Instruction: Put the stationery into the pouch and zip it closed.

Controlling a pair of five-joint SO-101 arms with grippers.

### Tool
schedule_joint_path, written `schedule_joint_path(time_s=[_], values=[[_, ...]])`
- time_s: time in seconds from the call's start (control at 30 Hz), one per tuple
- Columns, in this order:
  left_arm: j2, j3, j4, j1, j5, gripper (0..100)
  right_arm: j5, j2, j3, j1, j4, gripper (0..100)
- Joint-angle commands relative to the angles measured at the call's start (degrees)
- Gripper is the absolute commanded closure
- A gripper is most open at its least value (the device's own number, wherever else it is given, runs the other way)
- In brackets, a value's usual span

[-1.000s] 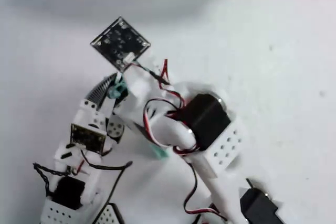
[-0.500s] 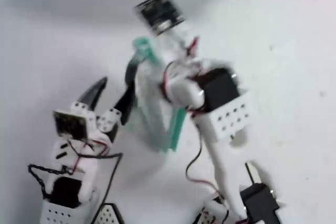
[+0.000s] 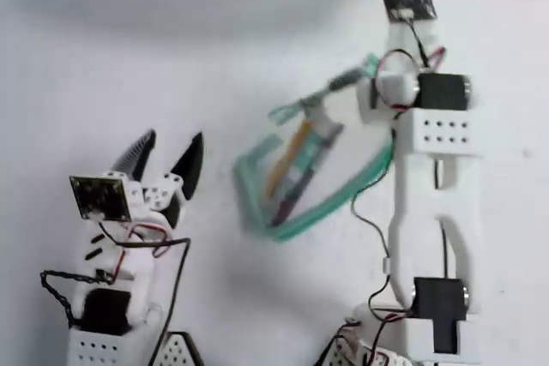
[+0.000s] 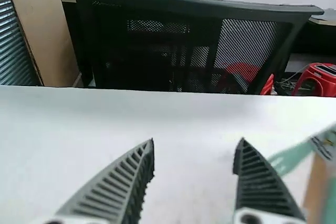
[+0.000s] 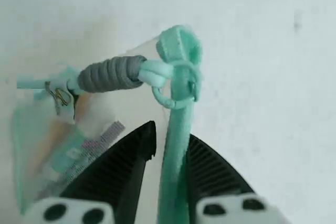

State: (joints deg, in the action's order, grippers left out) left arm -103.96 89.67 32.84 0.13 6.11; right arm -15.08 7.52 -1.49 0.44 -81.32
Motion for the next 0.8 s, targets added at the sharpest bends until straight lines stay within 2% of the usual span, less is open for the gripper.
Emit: schedule_joint_path(time_s=[0.0, 0.13, 0.3, 0.43, 0.53, 0.67, 0.77], values=[[-0.57, 1.05, -4.13, 0.31, 0.26, 77, -8.88, -0.13, 8.09, 1.80, 0.57, 97.8], [-0.57, 2.46, -5.36, 0.40, 0.26, 77, -11.78, -0.13, 18.02, -0.75, 2.33, 97.8], [-0.57, 2.55, -5.10, 0.40, 0.26, 77, -10.90, -0.13, 33.14, -7.69, 14.46, 97.8], [-0.57, 2.73, -5.01, 0.48, 0.26, 77, -1.58, -0.13, 39.91, -13.05, 25.19, 97.9], [-0.57, 2.73, -5.01, 0.48, 0.26, 77, 6.95, -0.22, 39.91, -12.97, 30.46, 97.9], [-0.57, 2.73, -5.01, 0.48, 0.26, 77, 19.34, -0.13, 40.18, -7.69, 36.62, 97.9], [-0.57, 2.73, -5.01, 0.48, 0.26, 77, 25.23, 0.13, 40.00, -1.45, 41.27, 97.9]])
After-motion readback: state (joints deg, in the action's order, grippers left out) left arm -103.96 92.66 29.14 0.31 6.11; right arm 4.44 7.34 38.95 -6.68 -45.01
